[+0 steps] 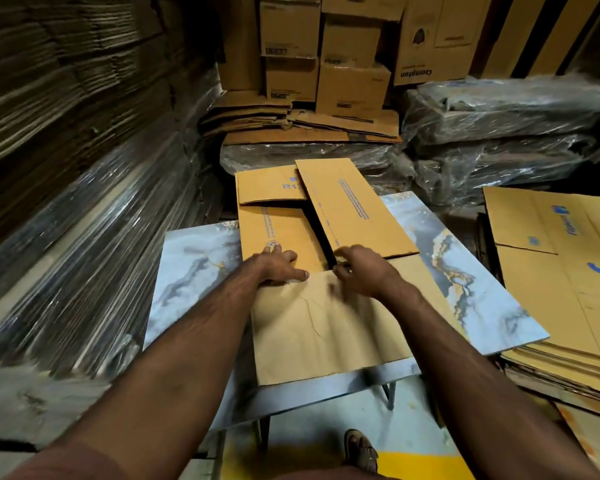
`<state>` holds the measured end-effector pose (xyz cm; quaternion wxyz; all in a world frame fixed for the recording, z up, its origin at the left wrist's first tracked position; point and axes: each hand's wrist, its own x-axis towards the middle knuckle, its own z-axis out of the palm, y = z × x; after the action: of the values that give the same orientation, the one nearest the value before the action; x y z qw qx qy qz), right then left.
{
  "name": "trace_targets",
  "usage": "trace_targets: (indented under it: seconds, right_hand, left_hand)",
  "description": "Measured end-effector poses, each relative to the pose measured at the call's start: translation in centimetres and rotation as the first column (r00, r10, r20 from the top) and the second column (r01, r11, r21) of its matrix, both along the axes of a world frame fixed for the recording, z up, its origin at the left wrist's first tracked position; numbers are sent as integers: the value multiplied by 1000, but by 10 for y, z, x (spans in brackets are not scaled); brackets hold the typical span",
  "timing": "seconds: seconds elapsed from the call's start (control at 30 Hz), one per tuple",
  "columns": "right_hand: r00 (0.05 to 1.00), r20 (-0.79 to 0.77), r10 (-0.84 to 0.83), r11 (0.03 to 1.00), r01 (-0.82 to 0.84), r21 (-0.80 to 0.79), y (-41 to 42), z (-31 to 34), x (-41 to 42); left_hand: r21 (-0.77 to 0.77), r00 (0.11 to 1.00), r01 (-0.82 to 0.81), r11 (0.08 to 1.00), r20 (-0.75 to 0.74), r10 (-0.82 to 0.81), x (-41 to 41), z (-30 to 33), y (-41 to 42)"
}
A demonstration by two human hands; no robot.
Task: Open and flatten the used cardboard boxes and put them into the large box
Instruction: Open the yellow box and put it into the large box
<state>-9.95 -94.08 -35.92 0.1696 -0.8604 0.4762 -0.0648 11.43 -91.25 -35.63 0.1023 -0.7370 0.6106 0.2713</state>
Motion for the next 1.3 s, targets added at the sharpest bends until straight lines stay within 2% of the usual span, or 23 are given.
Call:
trace_targets:
  seconds: [0.07, 0.1, 0.17, 0.23, 0.3, 0.37, 0.43, 0.5, 0.6, 0.73, 0.83, 1.0, 1.07, 1.17, 1.2, 1.27, 1.3]
  right_hand:
    - [980, 199, 5, 1000, -2, -15, -4, 15, 19]
    - [958, 287, 12, 999, -22, 30, -5, 22, 30]
    - [906, 418, -59, 972, -44, 231, -7, 23, 49]
    - [872, 421, -249, 870, 10, 493, -11, 15, 62]
    - [888, 305, -345, 797, 105, 595, -21, -4, 74]
    - [936, 179, -304, 825, 164, 541, -22, -11, 89]
    - [969, 98, -226, 930, 185, 318, -20, -6, 102]
    - [981, 89, -173, 984, 168, 60, -26, 6, 105]
    - [973, 79, -219, 959, 229, -166, -63, 20, 88]
    - [944, -4, -329, 893, 309, -328, -119, 41, 41]
    - [928, -127, -350, 905, 301, -300, -154, 45, 7]
    - [891, -292, -347, 934, 302, -189, -178, 9, -42]
    - [875, -355, -330, 943, 322, -84, -179, -11, -61]
    - [910, -267, -316, 912, 369, 179, -181, -27, -75]
    - [916, -247, -315, 902, 370, 223, -181, -29, -75]
    - [903, -271, -335, 901, 390, 187, -184, -32, -72]
    - [882, -299, -363, 907, 408, 103, -188, -33, -69]
  left_hand:
    - [11, 1000, -13, 1000, 22, 13, -4, -1, -3]
    - [12, 999, -15, 1000, 33, 15, -6, 0, -4]
    - [4, 999, -18, 1000, 47, 18, -7, 0, -5]
    - [-19, 998, -27, 999, 50, 28, -5, -2, -7]
    - [-37, 997, -65, 997, 42, 67, -2, -5, -8]
    - [-49, 989, -147, 988, 5, 148, 0, -8, -6]
    - [-76, 969, -245, 966, -43, 243, 2, -12, -4]
    - [-115, 941, -337, 934, -84, 329, 5, -15, -4]
    - [-122, 912, -409, 904, -85, 401, 11, -21, -7]
    - [-31, 906, -422, 906, -5, 422, 17, -22, -20]
    - [-20, 873, -487, 873, 11, 487, 13, -22, -37]
    - [-111, 789, -612, 783, -19, 614, 5, -23, -67]
    - [-126, 768, -637, 760, -19, 640, 7, -27, -75]
    - [-119, 754, -649, 751, 26, 656, 13, -32, -91]
    - [-99, 746, -658, 746, 47, 664, 13, -30, -96]
    - [-67, 723, -683, 727, 83, 686, 13, -23, -106]
    - [-64, 707, -699, 712, 82, 702, 12, -20, -111]
